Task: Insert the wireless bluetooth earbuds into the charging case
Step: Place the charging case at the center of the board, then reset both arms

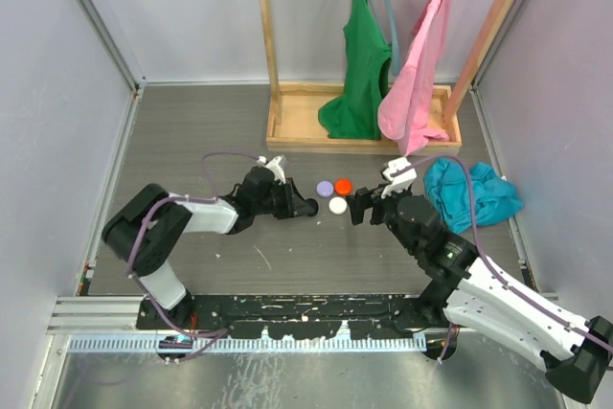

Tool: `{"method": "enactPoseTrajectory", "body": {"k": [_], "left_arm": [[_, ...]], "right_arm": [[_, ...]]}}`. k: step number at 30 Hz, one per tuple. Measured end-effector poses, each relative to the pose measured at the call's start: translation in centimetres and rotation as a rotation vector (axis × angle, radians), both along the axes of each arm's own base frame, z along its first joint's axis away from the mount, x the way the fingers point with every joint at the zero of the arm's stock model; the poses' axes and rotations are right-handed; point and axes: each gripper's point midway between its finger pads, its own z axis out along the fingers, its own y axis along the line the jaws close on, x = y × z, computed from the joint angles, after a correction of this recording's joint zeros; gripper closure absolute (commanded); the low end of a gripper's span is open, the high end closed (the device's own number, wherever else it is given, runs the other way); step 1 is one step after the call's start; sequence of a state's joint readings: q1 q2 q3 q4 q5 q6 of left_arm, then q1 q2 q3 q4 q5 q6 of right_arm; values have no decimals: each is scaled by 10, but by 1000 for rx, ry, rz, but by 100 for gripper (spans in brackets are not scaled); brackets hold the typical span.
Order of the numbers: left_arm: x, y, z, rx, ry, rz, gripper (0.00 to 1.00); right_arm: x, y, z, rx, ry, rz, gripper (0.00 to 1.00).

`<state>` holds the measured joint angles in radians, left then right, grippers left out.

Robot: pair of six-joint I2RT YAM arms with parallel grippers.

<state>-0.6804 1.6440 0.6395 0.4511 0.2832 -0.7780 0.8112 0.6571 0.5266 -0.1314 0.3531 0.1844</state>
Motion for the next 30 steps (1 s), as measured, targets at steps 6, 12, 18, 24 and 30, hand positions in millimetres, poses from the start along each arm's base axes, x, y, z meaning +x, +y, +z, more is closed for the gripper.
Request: {"method": "enactPoseTrajectory", "body": {"k": [6, 12, 18, 24, 30], "left_arm": [[15, -17, -16, -33, 121, 65, 82], [25, -26, -17, -70, 159, 100, 57], [30, -30, -11, -107, 163, 125, 28], [31, -24, 4, -99, 121, 151, 2], [16, 24, 1, 32, 114, 236, 2]], "right_arm": [[-1, -9, 2, 17, -21, -37, 10], [-2, -15, 7, 32, -40, -54, 9], [-4, -22, 13, 43, -57, -78, 7], [-7, -37, 13, 33, -60, -125, 2], [-12, -57, 26, 37, -71, -193, 0]]}}
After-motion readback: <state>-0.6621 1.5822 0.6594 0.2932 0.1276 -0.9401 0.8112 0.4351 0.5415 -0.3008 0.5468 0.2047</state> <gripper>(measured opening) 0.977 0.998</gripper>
